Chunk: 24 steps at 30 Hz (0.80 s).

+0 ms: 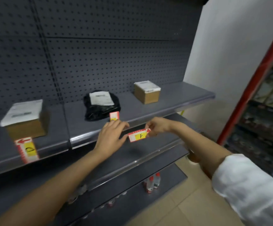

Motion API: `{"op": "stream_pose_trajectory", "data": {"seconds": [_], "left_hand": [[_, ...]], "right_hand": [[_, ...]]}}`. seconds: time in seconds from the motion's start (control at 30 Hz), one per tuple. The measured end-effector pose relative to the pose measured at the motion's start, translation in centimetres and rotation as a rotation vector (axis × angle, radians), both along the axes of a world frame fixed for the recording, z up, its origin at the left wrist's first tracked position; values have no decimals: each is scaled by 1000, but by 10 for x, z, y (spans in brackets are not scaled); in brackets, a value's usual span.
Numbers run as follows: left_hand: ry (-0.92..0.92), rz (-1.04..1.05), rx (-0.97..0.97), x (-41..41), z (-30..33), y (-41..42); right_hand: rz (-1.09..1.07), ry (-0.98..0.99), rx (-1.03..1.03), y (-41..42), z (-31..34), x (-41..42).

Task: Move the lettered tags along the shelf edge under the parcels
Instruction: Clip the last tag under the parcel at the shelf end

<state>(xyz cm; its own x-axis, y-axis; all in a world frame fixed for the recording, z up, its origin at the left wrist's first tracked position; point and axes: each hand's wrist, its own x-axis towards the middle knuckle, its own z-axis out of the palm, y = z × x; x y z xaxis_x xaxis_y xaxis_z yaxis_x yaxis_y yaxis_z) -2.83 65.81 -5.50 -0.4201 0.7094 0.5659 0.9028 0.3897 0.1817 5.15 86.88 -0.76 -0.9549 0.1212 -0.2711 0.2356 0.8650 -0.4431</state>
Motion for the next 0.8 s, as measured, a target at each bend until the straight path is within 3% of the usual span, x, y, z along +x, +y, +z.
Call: {"op": "stream_pose_trajectory", "data": {"seconds": [0.4,0.7,0.8], "left_hand": [[120,129,-159,-11,3,172],[209,258,-285,3,-2,236],[186,282,-289,2,-3,240]], "right_hand": [[-52,241,178,162,46,-6],[14,412,241,213,39,-19],[25,466,153,220,36,-21]]}}
